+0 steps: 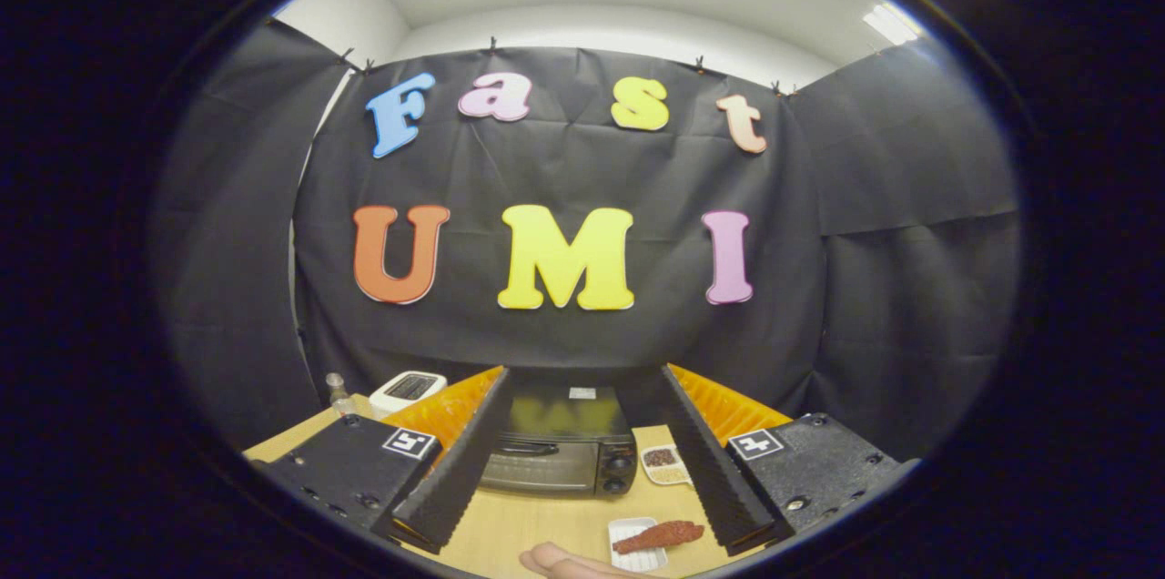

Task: Open the toaster oven, put the food inside, and close the toaster oven door.

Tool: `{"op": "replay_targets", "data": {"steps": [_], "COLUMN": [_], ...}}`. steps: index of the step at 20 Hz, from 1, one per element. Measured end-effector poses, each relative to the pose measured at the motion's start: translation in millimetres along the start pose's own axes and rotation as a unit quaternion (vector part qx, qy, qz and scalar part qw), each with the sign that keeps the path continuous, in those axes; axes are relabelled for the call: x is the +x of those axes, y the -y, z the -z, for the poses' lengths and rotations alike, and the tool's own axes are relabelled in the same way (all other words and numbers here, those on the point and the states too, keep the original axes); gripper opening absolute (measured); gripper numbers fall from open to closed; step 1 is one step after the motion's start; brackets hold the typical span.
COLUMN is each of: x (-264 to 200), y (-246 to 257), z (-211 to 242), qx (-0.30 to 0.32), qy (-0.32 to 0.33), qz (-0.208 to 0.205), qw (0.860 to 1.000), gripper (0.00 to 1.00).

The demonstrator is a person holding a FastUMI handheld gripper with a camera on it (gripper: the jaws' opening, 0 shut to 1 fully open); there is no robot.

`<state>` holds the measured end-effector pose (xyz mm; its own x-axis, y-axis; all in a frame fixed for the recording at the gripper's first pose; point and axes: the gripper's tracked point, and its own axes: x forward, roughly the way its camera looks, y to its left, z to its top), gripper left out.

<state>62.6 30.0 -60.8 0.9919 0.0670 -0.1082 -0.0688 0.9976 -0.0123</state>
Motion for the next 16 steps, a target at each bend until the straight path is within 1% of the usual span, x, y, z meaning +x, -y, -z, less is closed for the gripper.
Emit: {"op": "replay_targets", "data": {"steps": [1,3,7,10,12,16], "x": [13.1,38.9,93.6,130.7,146.0,160.7], "y": [-2.1,1.5,-8.9,-27.7,-44.5,-77.6], "z": [12.7,36.9,85.6,118.3,133.2,152.8], "qx": [-0.005,-0.004,-0.002,-0.006,0.0,0.012], "qy": [-0.016,-0.047,-0.104,-0.138,-0.156,-0.178], "qz": [-0.005,0.003,0.006,-0.004,-0.01,-0.009], "qw": [1.0,0.999,0.995,0.99,0.988,0.984], "gripper": [1.0,1.0,1.0,1.0,1.0,1.0]}}
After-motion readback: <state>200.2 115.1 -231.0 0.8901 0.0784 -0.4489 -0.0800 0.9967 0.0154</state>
